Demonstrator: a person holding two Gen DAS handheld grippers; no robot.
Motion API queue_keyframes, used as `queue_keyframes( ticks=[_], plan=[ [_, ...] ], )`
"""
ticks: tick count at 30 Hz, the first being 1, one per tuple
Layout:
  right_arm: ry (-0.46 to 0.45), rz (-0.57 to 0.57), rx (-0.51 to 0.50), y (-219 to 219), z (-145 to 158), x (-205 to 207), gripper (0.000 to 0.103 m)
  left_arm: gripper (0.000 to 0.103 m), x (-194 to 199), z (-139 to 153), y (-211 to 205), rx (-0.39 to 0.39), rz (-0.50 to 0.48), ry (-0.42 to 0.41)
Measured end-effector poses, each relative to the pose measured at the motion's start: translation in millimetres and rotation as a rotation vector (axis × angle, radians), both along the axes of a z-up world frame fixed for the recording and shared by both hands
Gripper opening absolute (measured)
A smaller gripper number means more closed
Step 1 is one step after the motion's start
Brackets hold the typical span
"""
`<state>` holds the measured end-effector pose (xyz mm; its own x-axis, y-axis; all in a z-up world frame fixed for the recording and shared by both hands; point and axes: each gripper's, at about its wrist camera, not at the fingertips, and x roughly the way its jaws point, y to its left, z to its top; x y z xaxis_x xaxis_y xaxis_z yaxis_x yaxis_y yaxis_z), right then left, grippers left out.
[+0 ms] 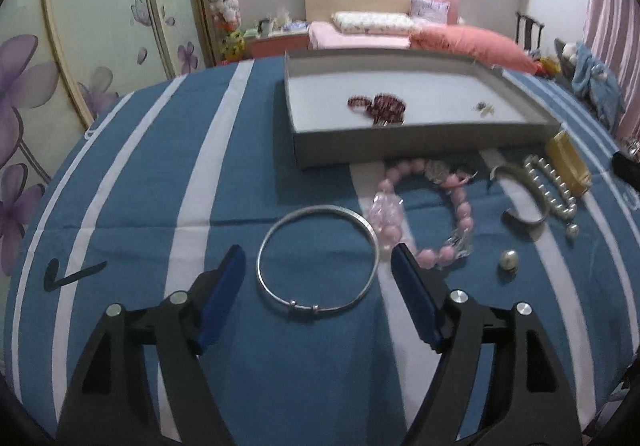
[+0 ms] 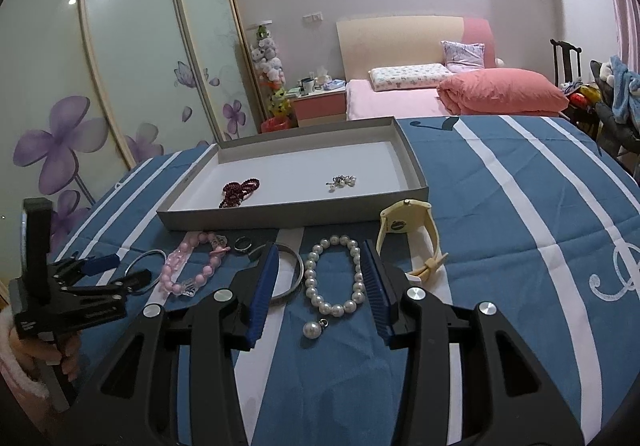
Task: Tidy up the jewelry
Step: 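Close the left tool on the silver bangle while the right tool moves to the pearl pendant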
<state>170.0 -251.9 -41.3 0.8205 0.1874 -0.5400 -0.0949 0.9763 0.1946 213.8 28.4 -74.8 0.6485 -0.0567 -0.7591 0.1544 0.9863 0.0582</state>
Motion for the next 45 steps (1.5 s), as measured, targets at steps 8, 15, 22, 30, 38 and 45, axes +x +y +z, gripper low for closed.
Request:
queue_keyframes(
  ticks=[8, 15, 22, 30, 38, 45],
  plan=[
    [0.000, 0.000, 0.005, -1.6, 0.4, 0.0, 0.044, 0.081, 9.5, -8.8, 4.5, -0.002, 0.007, 0.063],
    [0.011, -0.001, 0.004, -2.9, -1.0, 0.8, 0.044, 0.073, 10.1, -7.4, 4.4, -0.019, -0.024, 0.073],
    [0.009, 0.001, 0.007, -3.4, -2.5, 4.2, 0.044, 0.073, 10.0, -7.6, 1.5, -0.006, -0.050, 0.061],
    [0.019, 0.006, 0.001, -0.7, -5.4, 3.5, 0.044, 0.075, 22.3, -7.5, -3.5, -0.016, -0.059, 0.067],
    [0.038, 0.015, 0.005, 2.8, -8.7, 4.8, 0.044, 0.071, 26.2, -6.9, -3.5, -0.030, -0.060, 0.065],
    [0.071, 0.049, -0.004, 8.2, -13.8, 7.6, 0.044, 0.071, 37.7, -6.8, 25.4, -0.037, 0.070, 0.060]
  ],
)
